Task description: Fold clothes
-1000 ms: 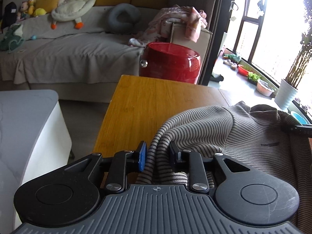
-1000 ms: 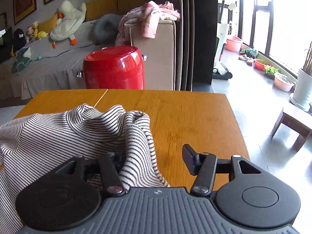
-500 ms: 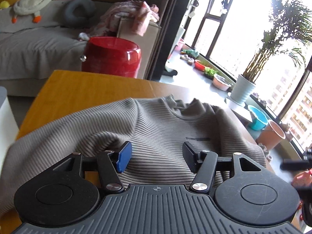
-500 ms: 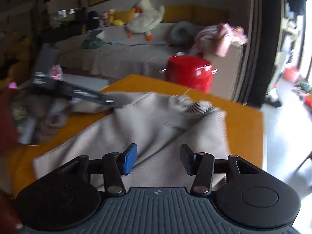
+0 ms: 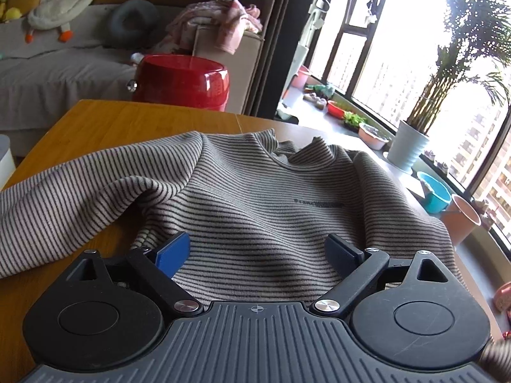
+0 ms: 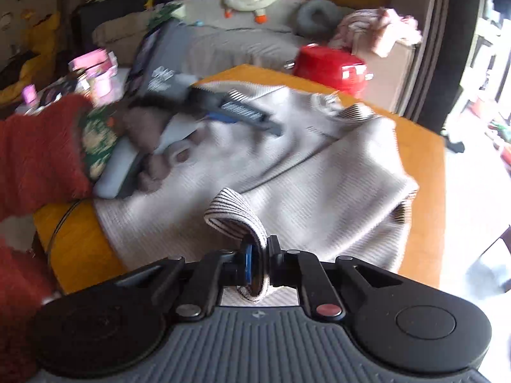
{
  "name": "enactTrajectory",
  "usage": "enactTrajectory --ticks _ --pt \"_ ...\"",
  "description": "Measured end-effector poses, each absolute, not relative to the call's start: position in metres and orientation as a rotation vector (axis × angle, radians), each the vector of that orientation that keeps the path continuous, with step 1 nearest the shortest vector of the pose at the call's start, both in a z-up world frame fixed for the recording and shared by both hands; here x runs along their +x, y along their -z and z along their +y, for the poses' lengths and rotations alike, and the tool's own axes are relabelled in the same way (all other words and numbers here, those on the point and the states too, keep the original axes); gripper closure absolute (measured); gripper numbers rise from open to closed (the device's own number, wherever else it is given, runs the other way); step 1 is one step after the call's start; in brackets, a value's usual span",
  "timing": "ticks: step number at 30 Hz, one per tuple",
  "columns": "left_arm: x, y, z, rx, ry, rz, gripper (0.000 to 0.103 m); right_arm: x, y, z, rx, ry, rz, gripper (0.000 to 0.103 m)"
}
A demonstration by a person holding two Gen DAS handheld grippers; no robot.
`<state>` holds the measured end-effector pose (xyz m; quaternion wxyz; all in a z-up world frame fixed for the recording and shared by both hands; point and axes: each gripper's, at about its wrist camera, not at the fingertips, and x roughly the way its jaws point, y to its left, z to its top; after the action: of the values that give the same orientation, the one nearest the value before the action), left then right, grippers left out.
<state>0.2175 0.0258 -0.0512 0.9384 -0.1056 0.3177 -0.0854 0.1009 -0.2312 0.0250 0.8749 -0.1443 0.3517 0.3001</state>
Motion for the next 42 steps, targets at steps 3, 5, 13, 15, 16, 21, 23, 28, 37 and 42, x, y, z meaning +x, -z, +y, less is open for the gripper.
enactTrajectory --ticks 3,5,13,15,16,21,23,28,37,42 --pt "0.212 0.051 0.033 -0.245 0.177 0.641 0.007 0.144 -0.072 -0.293 -0.175 -0.385 0.619 0.094" --pt "0.209 0.050 0.038 -0.265 0.179 0.636 0.007 0.166 -0.106 -0.343 -0.050 -0.225 0.518 0.095" --pt "0.205 0.050 0.049 -0.316 0.204 0.624 0.002 0.203 -0.152 -0.415 0.248 -0.034 0.355 0.100" --pt "0.206 0.051 0.050 -0.327 0.213 0.621 0.000 0.212 -0.156 -0.402 0.247 -0.059 0.364 0.100" --pt "0.206 0.051 0.051 -0.334 0.218 0.620 0.000 0.216 -0.158 -0.393 0.240 -0.073 0.365 0.100" --pt "0.207 0.053 0.056 -0.364 0.234 0.617 0.000 0.235 -0.172 -0.335 0.189 -0.187 0.376 0.100" --pt "0.207 0.054 0.058 -0.374 0.241 0.617 0.000 0.246 -0.176 -0.300 0.151 -0.252 0.382 0.100" --pt "0.207 0.054 0.060 -0.389 0.250 0.616 0.000 0.273 -0.178 -0.211 0.063 -0.400 0.399 0.100" --pt "0.209 0.056 0.062 -0.397 0.257 0.617 0.000 0.301 -0.137 -0.126 0.004 -0.526 0.499 0.096" --pt "0.209 0.056 0.062 -0.399 0.258 0.617 0.000 0.300 -0.114 -0.136 0.031 -0.520 0.539 0.074"
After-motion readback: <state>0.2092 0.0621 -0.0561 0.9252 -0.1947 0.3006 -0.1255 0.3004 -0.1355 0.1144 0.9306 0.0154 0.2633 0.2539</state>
